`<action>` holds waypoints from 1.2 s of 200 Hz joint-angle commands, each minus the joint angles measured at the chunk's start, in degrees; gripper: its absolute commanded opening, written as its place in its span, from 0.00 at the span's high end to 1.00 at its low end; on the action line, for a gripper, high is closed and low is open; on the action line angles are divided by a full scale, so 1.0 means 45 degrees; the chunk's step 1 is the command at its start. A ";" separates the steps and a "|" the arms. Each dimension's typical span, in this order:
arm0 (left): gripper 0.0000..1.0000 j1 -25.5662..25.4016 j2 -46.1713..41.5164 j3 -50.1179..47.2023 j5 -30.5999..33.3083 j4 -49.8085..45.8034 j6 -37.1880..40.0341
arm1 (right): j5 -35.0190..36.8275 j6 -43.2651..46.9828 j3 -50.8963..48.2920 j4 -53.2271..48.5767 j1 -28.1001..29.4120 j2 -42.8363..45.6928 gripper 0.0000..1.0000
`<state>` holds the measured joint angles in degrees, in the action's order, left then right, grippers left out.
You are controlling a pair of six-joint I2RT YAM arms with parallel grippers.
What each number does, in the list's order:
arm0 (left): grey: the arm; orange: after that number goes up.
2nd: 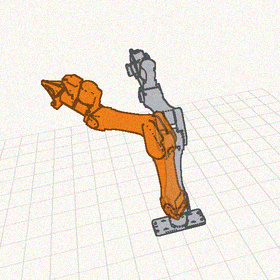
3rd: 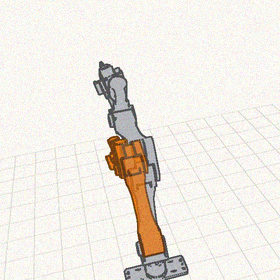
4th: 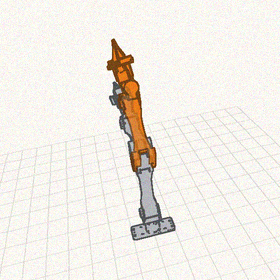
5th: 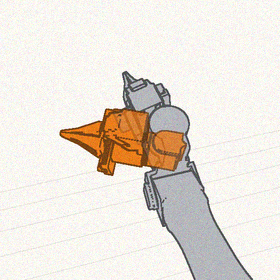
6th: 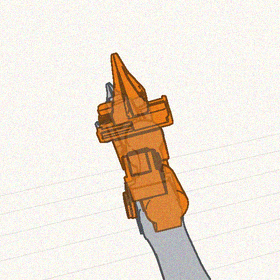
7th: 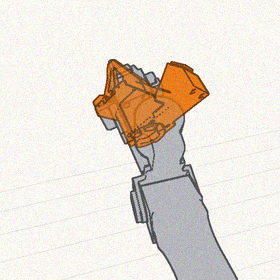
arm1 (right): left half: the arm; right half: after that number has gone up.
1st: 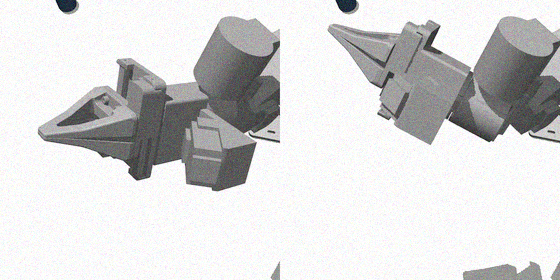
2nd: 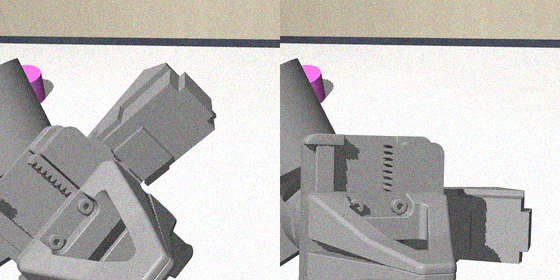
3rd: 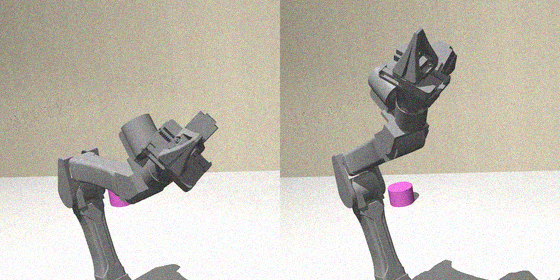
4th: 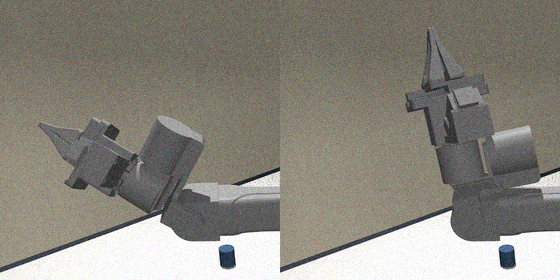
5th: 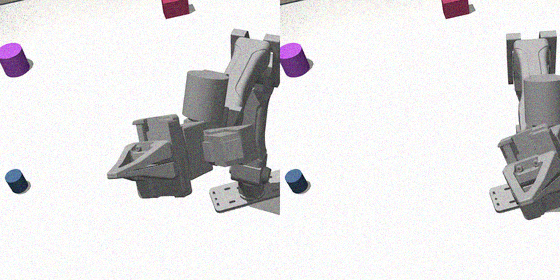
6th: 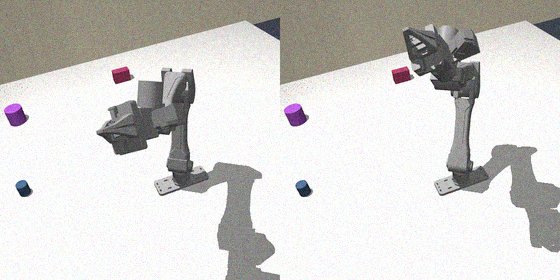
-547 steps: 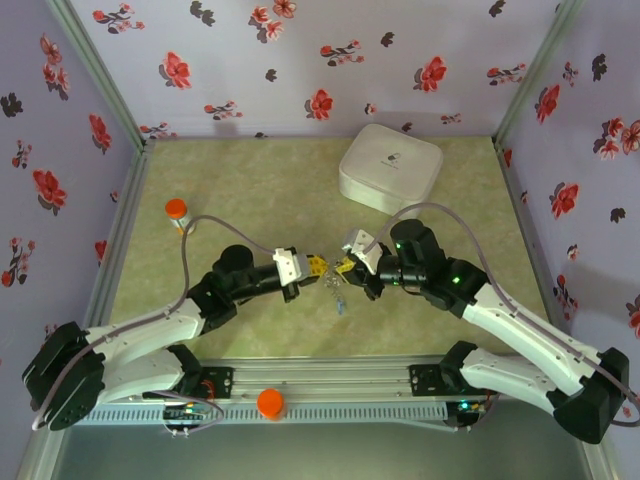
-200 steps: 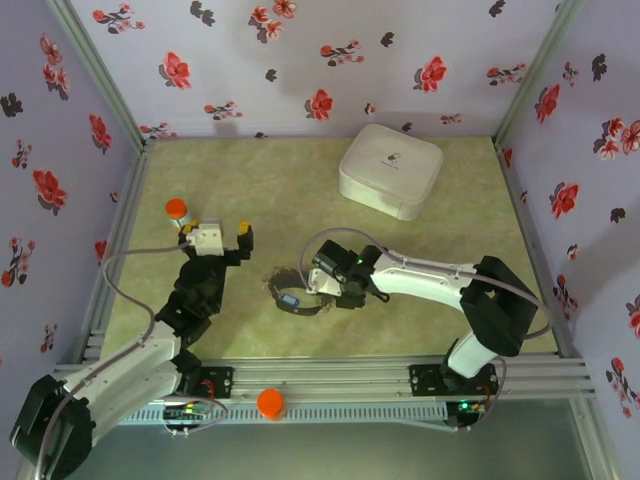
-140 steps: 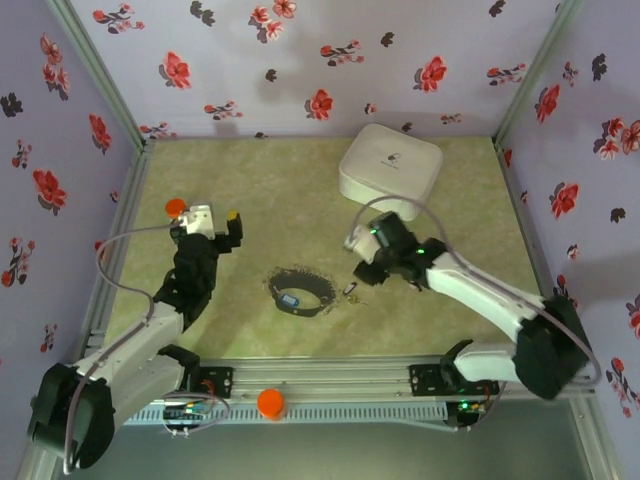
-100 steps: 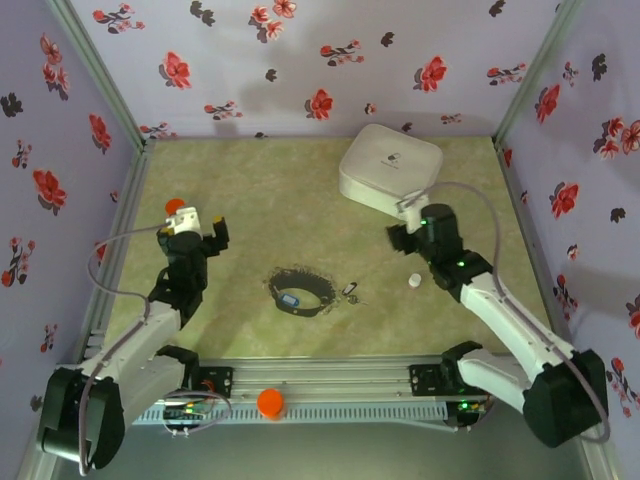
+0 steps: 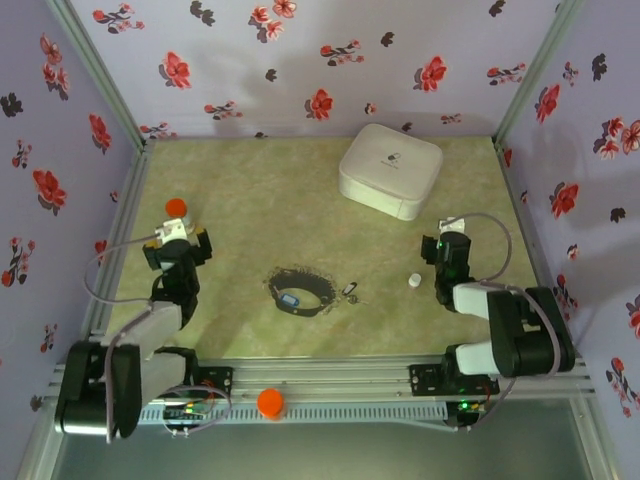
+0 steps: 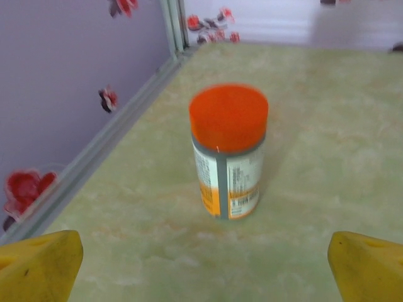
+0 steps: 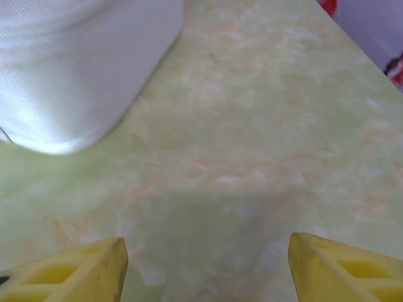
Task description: Put the keys on the keyring
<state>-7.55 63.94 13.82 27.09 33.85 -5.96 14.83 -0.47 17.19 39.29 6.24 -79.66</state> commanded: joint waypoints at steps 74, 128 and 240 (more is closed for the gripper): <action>0.00 0.0223 0.5788 0.0215 -0.1482 0.7448 0.1909 | -0.0892 -0.0688 0.1027 0.2684 -0.0837 -0.2121 0.28; 0.00 0.0156 0.6010 -0.0717 -0.2387 0.9267 0.2289 | -0.0769 -0.1029 0.1182 0.2388 -0.1055 -0.2146 0.27; 0.00 0.0272 0.5873 -0.0344 -0.3881 0.8397 0.2760 | -0.0785 -0.1058 0.1209 0.2361 -0.1074 -0.2143 0.01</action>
<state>-6.85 90.80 10.37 10.26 72.38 5.80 10.92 -4.56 21.52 50.26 1.74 -89.58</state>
